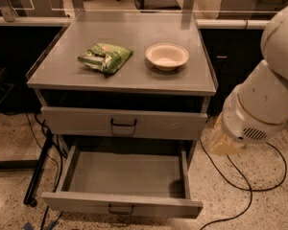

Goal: Close middle drawer

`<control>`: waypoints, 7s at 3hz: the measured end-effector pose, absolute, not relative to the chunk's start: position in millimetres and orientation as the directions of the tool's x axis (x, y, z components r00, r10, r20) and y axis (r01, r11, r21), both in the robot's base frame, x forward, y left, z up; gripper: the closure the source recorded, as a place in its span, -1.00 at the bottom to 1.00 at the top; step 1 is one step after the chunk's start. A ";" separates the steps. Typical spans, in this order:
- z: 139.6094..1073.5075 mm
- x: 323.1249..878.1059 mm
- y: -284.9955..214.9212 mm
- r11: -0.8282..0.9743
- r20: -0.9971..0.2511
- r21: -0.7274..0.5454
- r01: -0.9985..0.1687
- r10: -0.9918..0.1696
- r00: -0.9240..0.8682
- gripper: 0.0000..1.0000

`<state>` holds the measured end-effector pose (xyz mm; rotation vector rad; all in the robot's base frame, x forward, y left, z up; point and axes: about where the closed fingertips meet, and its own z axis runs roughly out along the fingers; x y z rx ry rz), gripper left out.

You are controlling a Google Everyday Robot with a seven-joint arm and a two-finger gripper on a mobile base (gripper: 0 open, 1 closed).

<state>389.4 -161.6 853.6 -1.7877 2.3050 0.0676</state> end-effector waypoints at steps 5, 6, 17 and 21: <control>703.0 337.2 -138.7 0.292 -0.260 0.145 -0.945 -0.911 -0.321 1.00; 674.2 330.0 -131.4 0.294 -0.247 0.198 -0.935 -0.908 -0.338 1.00; 422.3 372.6 -110.9 0.523 -0.084 0.286 -0.803 -0.821 -0.564 1.00; 410.0 378.8 -112.3 0.539 -0.063 0.268 -0.799 -0.818 -0.572 -0.28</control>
Offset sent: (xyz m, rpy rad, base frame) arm -0.0444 0.0127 -0.0752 0.1084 0.1579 -0.0124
